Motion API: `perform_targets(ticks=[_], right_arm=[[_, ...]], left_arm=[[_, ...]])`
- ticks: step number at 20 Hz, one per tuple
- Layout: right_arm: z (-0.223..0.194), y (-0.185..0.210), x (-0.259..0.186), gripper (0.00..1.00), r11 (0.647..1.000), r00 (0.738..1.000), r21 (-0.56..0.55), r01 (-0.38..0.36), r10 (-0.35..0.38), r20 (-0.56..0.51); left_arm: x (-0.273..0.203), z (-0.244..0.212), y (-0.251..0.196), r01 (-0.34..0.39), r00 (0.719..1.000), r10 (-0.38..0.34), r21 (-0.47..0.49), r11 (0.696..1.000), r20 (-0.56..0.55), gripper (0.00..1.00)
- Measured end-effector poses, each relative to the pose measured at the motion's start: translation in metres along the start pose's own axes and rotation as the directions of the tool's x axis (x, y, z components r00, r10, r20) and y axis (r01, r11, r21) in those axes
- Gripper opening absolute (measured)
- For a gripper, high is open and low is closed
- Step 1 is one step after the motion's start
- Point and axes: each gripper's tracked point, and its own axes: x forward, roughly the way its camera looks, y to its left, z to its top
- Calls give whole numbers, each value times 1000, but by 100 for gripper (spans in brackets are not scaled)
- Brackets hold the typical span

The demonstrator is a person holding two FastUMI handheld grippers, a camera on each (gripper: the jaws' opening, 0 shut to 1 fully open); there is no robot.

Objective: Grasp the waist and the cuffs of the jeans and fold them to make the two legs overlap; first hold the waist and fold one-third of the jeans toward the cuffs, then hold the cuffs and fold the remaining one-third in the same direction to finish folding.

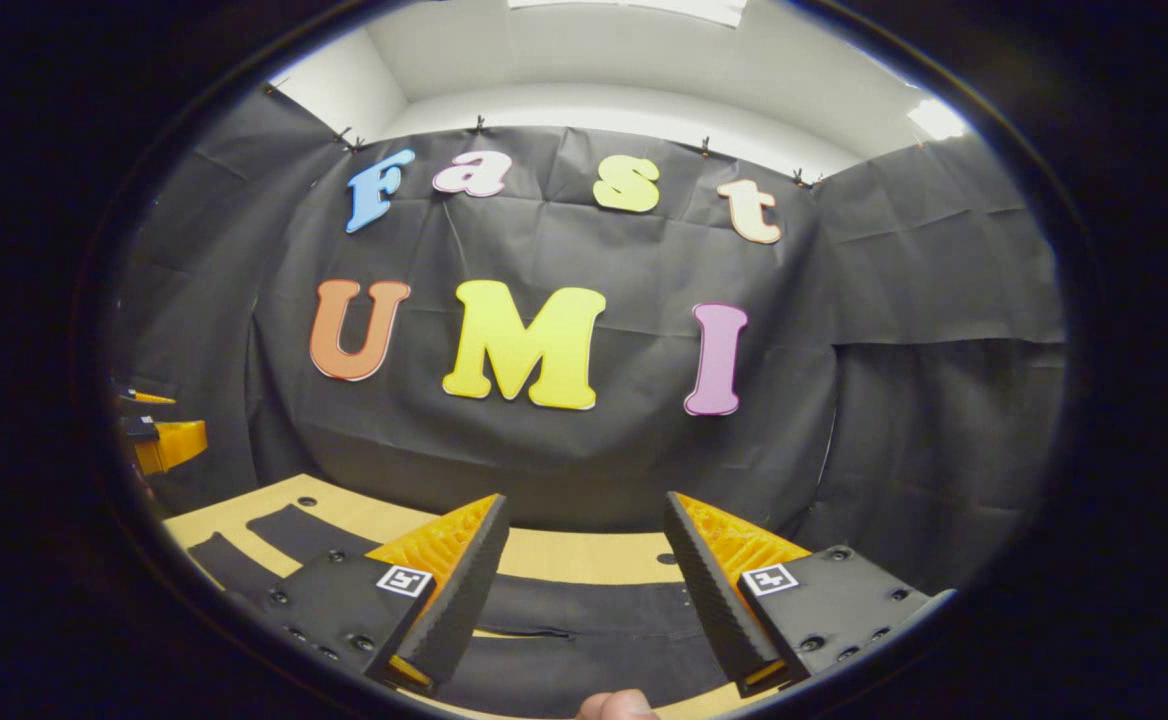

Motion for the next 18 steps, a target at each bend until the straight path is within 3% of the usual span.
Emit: perform_targets(ticks=[6,10,18], right_arm=[[-12,-22,3,94,999,999,-16,33,-34,-41],[-35,-56,3,94,995,990,-31,98,-100,-96],[-73,-124,-4,96,974,950,2,226,-220,-223]], left_arm=[[3,-17,22,-35,998,34,-20,999,-48,99],[-1,-36,47,-88,991,83,-45,995,-101,99],[-29,-104,92,-206,944,161,-132,970,-287,100]])
